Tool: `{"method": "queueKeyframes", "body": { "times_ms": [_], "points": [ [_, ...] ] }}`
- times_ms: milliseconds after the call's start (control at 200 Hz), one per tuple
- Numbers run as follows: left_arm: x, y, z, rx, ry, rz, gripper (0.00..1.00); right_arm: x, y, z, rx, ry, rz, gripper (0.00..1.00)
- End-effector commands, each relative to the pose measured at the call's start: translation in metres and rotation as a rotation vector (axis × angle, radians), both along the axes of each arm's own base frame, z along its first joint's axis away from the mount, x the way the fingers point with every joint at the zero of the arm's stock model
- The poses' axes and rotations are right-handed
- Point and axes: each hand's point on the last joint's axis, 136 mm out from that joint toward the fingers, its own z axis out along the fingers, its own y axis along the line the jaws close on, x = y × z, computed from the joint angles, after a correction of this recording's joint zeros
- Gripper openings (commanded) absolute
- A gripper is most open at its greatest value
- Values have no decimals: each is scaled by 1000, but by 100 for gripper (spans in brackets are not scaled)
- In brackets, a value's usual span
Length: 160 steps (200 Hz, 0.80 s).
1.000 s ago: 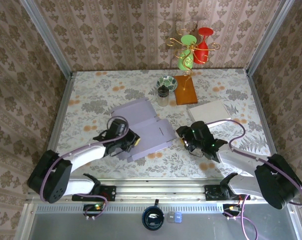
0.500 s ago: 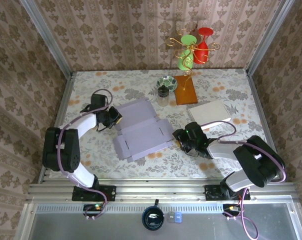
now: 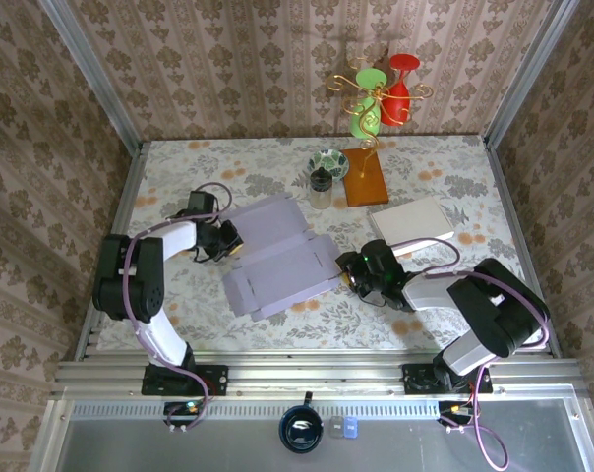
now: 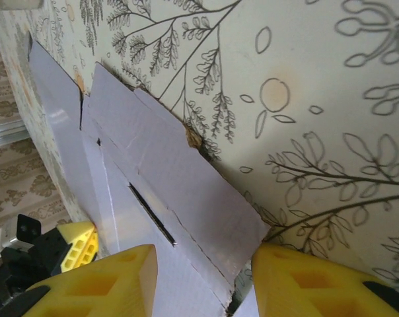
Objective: Fold the paper box
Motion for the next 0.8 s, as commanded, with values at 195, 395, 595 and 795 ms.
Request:
{"method": "queueKeyframes", "body": {
  "times_ms": [195,395,595,795],
  "points": [
    [-15,-1,-15,27,45,-37,11,10,6,-1,20,-34,-19,38],
    [-15,-3,-15,33,45,-45,10,14,5,-1,10,-55,-22,29],
    [-15,-2,-13,39,39,-51,10,17,5,-3,14,-63,-29,16],
    [-7,-6,21,79,-77,-106,14,16,2,6,-7,-52,-40,0]
  ]
}}
